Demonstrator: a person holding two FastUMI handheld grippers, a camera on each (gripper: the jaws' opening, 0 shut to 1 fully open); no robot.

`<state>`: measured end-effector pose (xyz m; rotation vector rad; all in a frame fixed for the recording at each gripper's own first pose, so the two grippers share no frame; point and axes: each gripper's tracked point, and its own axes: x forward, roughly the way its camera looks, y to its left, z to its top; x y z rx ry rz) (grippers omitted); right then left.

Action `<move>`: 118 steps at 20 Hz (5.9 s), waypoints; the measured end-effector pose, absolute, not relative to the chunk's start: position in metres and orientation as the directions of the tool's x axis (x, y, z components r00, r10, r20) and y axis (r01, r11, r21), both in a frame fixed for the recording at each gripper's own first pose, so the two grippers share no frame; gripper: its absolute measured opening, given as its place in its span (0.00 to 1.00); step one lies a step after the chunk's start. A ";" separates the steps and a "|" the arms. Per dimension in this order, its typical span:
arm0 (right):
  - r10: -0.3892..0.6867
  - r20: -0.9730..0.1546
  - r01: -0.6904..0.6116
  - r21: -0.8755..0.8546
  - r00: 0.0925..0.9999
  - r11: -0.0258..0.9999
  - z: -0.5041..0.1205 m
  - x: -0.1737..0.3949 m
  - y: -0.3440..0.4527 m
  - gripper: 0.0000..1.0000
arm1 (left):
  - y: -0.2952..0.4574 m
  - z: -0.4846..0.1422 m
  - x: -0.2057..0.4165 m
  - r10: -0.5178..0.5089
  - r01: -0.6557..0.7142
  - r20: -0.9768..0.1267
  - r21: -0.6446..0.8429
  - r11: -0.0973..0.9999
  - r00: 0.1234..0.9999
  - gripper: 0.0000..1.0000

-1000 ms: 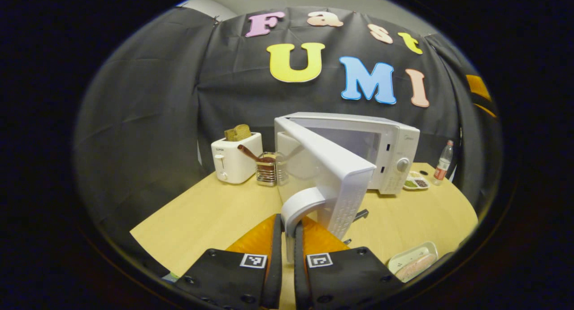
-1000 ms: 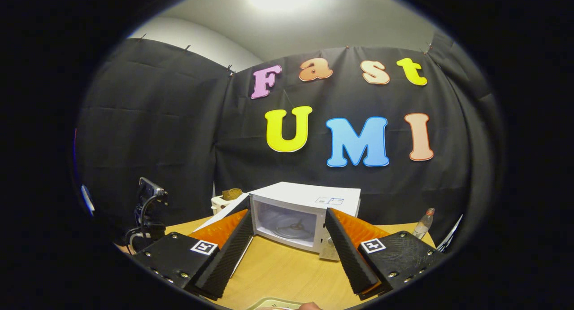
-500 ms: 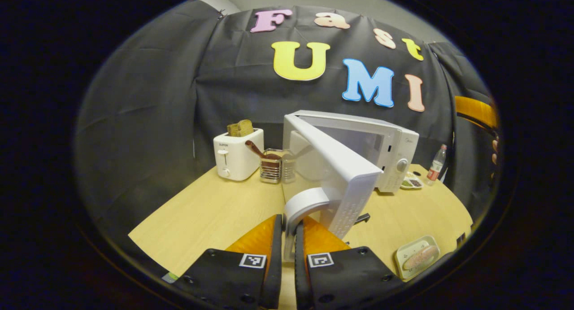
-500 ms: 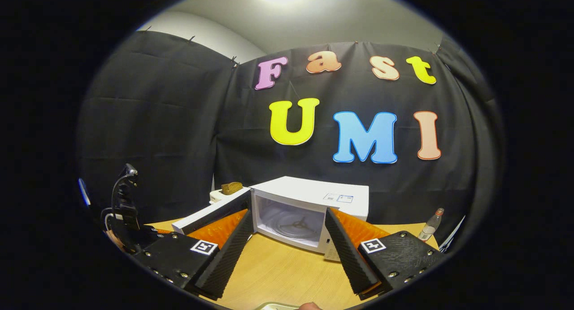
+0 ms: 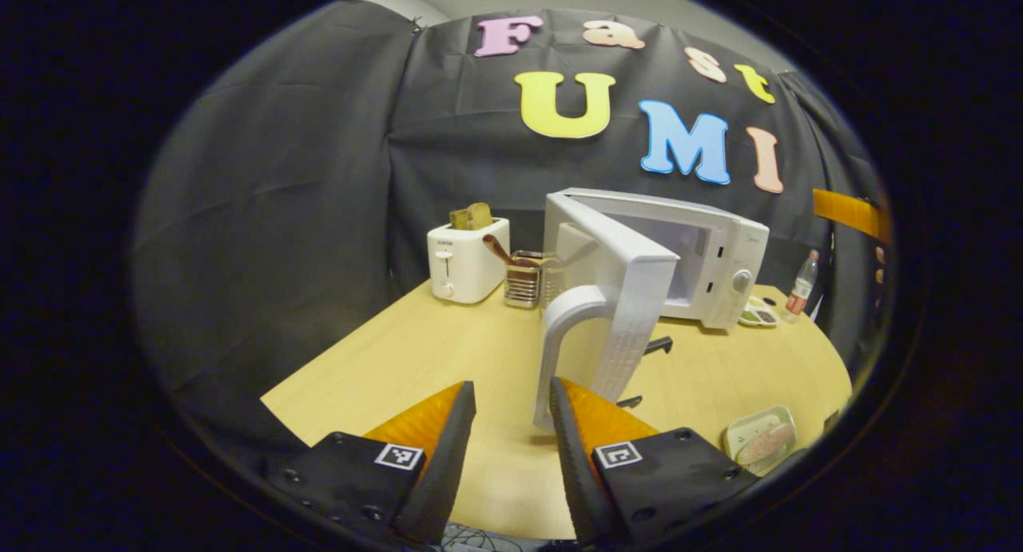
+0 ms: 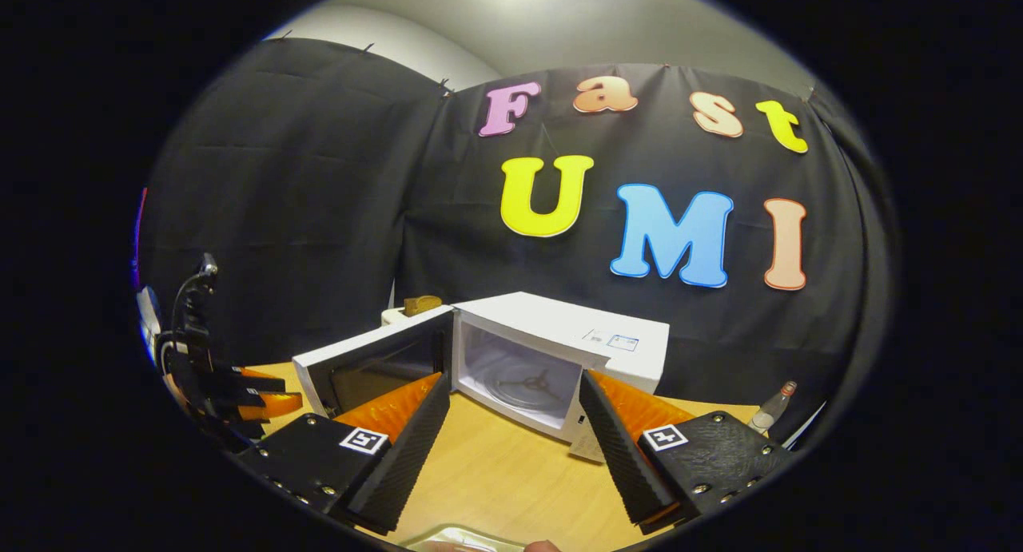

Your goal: Open the microwave oven with the left hand, put the food in, and close the microwave oven.

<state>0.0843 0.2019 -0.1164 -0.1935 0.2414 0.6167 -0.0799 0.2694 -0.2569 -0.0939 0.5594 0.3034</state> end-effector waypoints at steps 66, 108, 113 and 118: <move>0.637 -0.565 -0.850 -0.298 0.524 0.435 -0.202 0.075 0.247 0.76 | 0.274 -0.064 -0.093 0.479 -0.481 -0.122 0.012 0.877 0.869 0.97; 0.326 -0.461 -0.563 -0.632 0.825 0.533 -0.342 0.329 0.347 0.98 | 0.447 -0.119 -0.089 0.589 -0.600 -0.230 0.029 0.800 0.775 0.96; 0.371 -0.422 -0.561 -0.582 0.827 0.589 -0.305 0.311 0.349 0.98 | 0.433 -0.125 -0.070 0.545 -0.559 -0.222 -0.001 0.829 0.809 0.97; 0.414 -0.371 -0.553 -0.483 0.831 0.678 -0.259 0.275 0.332 0.98 | 0.411 -0.138 -0.055 0.493 -0.507 -0.223 -0.009 0.862 0.841 0.96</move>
